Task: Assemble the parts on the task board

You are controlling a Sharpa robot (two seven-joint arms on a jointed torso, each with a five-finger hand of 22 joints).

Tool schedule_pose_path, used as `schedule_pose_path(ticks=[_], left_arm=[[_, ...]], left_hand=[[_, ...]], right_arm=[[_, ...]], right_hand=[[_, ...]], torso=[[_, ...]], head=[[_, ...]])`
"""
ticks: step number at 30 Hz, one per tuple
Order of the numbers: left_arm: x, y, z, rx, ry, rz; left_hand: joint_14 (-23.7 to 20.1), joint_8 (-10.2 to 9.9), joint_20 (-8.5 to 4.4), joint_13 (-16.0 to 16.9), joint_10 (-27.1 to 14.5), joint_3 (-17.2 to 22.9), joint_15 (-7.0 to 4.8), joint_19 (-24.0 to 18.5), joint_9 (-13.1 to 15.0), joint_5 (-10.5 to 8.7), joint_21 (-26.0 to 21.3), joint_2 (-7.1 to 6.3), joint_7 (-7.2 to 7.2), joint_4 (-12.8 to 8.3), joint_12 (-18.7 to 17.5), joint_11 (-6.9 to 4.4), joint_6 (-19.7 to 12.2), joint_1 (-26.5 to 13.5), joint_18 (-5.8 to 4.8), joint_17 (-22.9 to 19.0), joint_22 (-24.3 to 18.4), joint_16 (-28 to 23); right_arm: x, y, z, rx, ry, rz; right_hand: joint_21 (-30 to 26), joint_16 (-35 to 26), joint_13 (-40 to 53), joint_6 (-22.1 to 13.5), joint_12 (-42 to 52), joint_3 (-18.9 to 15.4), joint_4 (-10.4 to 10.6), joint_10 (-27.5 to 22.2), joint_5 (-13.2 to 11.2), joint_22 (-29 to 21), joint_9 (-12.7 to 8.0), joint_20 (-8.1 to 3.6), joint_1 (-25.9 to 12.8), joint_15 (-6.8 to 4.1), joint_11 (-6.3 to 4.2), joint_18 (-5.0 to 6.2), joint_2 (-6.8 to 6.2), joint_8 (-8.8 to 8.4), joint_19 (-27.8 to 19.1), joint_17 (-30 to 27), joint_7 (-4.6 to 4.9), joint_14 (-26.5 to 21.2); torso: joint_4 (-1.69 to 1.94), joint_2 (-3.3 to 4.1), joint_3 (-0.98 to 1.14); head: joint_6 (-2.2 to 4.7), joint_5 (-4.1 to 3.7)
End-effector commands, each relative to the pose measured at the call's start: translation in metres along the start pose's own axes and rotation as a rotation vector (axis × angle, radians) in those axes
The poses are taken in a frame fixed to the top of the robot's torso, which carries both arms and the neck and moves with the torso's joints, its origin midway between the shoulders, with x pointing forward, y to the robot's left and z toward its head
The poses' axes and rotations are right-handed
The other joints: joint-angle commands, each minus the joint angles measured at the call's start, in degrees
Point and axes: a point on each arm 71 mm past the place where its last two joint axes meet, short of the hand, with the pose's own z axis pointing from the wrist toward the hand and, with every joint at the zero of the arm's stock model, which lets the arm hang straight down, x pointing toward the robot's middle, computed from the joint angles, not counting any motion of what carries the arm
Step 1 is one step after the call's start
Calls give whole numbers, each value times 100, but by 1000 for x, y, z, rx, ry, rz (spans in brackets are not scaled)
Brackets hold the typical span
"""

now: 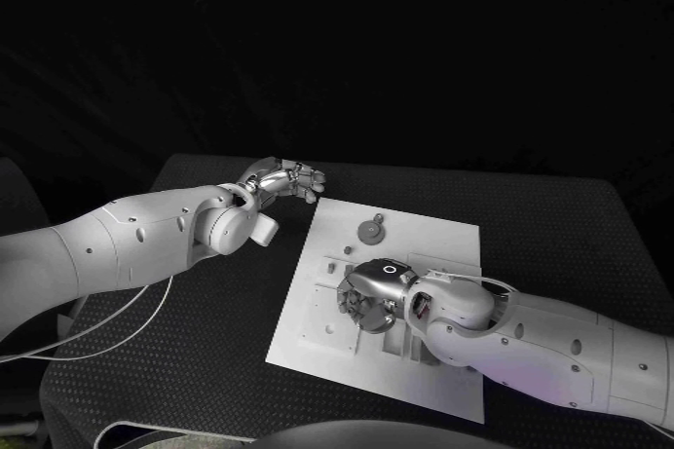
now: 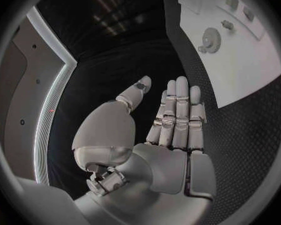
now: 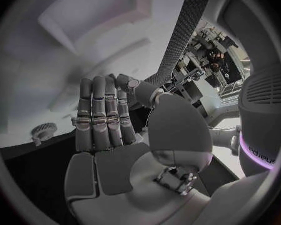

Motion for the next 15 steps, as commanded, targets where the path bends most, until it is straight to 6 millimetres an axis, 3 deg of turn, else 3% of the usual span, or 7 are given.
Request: schedule_pose_path(ticks=[1, 15], left_arm=[[3, -2, 1, 6, 14, -11], [0, -1, -1, 1, 11, -10]], left_hand=[[24, -2, -15, 2, -49, -32, -1, 42, -10, 16, -19, -48, 2, 12, 19, 11, -56, -26, 15, 7, 7, -40], [23, -2, -14, 1, -51, -35, 1, 42, -11, 3, -27, -56, 4, 12, 18, 12, -62, -32, 14, 15, 11, -50]], right_arm=[[7, -1, 1, 11, 53, -35], [8, -9, -3, 42, 39, -43]], right_hand=[[-25, -33, 5, 31, -40, -44, -3, 15, 21, 6, 4, 1, -37, -5, 13, 118, 29, 14, 26, 6, 24, 50], [-67, -92, 22, -22, -83, -56, 2, -43, 50, 11, 9, 23, -48, 19, 39, 118, 38, -19, -26, 6, 45, 7]], torso=[[0, 0, -3], [-3, -1, 2]], head=[[1, -7], [9, -27]])
